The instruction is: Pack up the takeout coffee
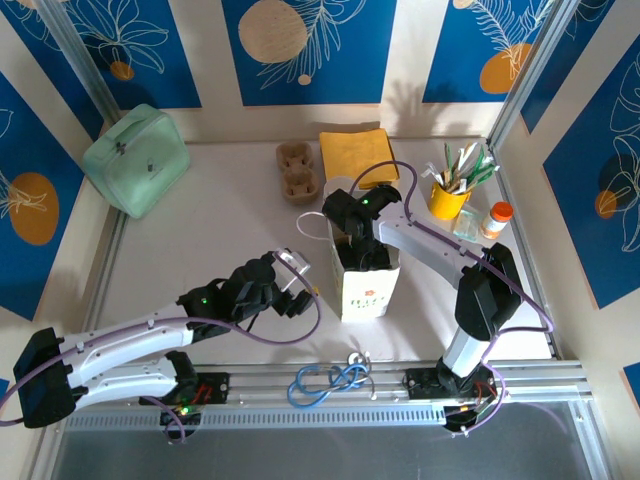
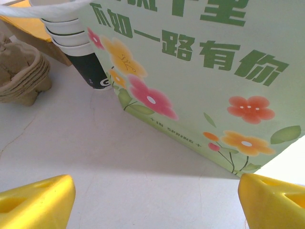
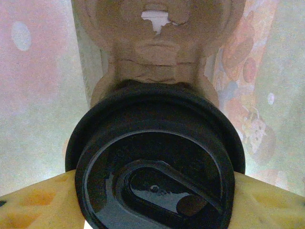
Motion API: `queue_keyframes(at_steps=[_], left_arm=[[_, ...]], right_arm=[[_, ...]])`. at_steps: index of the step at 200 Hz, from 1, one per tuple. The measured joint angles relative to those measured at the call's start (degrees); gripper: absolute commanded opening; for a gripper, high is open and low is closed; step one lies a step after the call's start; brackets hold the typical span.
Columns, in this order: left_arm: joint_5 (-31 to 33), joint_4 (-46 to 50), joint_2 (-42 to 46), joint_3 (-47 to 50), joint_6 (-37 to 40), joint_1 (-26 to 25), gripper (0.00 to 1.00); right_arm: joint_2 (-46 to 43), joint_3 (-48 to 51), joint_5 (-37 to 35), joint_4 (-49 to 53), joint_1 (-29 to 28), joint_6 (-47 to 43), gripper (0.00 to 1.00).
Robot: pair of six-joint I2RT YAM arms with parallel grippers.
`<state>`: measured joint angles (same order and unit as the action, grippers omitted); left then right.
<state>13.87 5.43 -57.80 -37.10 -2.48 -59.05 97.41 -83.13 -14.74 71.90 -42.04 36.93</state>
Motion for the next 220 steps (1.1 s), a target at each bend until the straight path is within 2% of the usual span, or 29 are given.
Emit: queue_keyframes(at_steps=[138, 163, 220], left_arm=[[0.2, 0.22, 1.51, 0.33, -0.11, -0.02, 0.88], [0.2, 0.24, 1.57, 0.33, -0.17, 0.0, 0.89], [0.39, 0.28, 2.8, 0.5, -0.17, -0.02, 0.88]], right_arm=[[-0.5, 0.46, -0.04, -0.39, -0.15, 0.09, 0.63], [-0.59, 0.5, -0.11, -0.42, -0.24, 0.2, 0.67], [-0.68, 0.55, -0.26, -0.5, -0.59, 0.68, 0.85]])
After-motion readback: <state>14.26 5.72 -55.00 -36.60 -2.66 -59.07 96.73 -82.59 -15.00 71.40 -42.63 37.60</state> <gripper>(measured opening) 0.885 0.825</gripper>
